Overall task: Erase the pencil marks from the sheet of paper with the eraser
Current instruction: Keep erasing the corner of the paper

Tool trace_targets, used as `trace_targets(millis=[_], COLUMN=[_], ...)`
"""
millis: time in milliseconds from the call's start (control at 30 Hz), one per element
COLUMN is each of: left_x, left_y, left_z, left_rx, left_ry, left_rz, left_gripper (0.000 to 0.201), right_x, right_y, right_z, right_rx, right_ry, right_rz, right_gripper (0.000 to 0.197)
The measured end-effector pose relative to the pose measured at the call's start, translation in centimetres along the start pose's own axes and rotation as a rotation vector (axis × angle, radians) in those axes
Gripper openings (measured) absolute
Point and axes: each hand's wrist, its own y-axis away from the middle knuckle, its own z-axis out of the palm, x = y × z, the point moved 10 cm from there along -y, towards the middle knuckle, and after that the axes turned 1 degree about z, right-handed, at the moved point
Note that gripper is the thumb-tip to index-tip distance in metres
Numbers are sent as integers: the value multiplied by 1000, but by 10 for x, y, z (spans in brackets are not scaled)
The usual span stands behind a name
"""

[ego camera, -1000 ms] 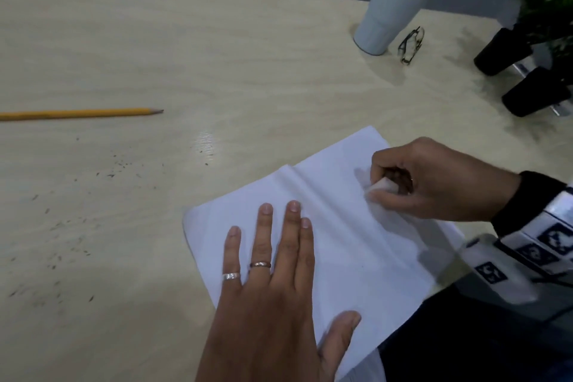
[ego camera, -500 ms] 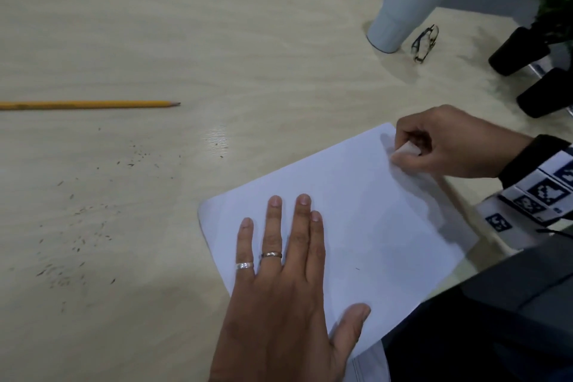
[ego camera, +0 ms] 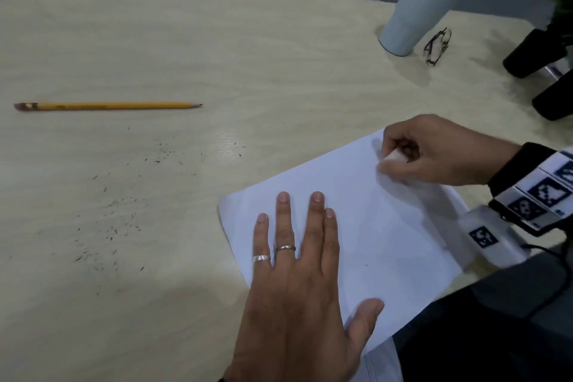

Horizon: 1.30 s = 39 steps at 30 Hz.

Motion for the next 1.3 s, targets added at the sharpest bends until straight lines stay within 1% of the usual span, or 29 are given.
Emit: trace_targets(millis=[100,200,300,367,467,533,633,700,800,867,967,1033,1100,1133,1167,1200,1300], left_x=[-1,-2,-7,-13,-27,-40,-54,-60,-63,-64,-65,-66,-68,-68,-68,-68,-68], left_y=[1,5,12,17,21,27,31,33,36,37,37,36,36,37,38,38,39], left_z=[0,-2,-1,-6,-23,-32,-40,-43,-42,-43,-47,-50,-53,-54,-55,-55,-57], left_rx=[-35,-65,-110,-192,-379,-437,-404,-385,-352,-321,-251,-206,-155,-137,-125,-118,-87], left_ry=[4,33,45,18,-85,-90,-80,-40,-8,14,50,74,103,116,126,129,118], left_rz=[-3,5,22,-3,-102,-170,-189,-191,-183,-170,-162,-167,-172,-173,-171,-167,-156], left_gripper=[104,104,106,107,112,120,127,130,131,131,133,138,143,143,143,142,141], right_x=[14,6,13,14,10,6,-9,-25,-46,-39,-28,-41,-70,-81,-84,-78,-55], right_y=[-1,3,4,4,4,6,11,14,15,13,11,12,15,18,18,15,6], right_z=[-17,-10,-8,-8,-5,-4,-12,-8,15,18,-4,-4,17,29,35,34,7], right_rx=[63,69,46,37,34,20,42,47,-42,-74,-10,14,-47,-81,-92,-79,27], right_ry=[96,98,96,102,125,160,167,101,84,79,99,101,54,39,28,20,53], right_rz=[51,52,99,110,129,140,127,116,122,180,240,190,82,49,48,76,167], right_gripper=[16,16,14,12,11,10,10,11,12,13,15,15,13,13,12,13,16])
